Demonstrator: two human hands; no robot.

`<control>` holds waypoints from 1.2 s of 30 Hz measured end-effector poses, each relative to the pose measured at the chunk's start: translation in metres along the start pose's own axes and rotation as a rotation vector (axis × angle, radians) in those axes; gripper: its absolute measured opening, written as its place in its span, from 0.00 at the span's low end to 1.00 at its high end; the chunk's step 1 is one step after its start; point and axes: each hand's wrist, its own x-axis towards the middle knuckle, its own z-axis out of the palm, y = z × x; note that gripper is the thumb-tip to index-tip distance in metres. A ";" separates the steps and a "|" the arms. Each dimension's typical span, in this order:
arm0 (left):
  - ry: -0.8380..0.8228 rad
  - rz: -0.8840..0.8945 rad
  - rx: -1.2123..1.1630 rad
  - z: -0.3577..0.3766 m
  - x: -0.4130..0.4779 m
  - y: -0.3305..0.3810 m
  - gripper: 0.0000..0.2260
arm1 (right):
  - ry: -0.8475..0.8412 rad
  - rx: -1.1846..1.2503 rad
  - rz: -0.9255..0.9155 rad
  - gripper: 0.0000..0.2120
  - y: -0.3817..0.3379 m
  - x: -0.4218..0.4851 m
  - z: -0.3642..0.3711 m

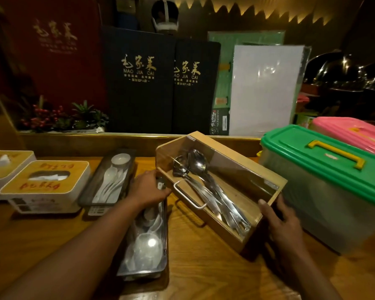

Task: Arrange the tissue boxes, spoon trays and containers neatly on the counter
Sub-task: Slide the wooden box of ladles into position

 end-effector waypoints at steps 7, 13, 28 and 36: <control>-0.008 -0.047 0.047 0.002 -0.026 0.000 0.32 | 0.040 -0.009 -0.072 0.40 0.008 0.005 0.004; -0.023 -0.080 0.066 -0.008 -0.060 -0.002 0.35 | 0.083 -0.076 -0.124 0.47 0.021 0.015 0.006; -0.106 -0.182 0.047 -0.028 -0.105 -0.015 0.35 | -0.041 -0.087 -0.068 0.57 0.019 0.021 -0.004; 0.058 -0.163 -0.044 -0.012 -0.063 0.008 0.35 | -0.061 -0.173 -0.051 0.62 0.012 0.020 0.005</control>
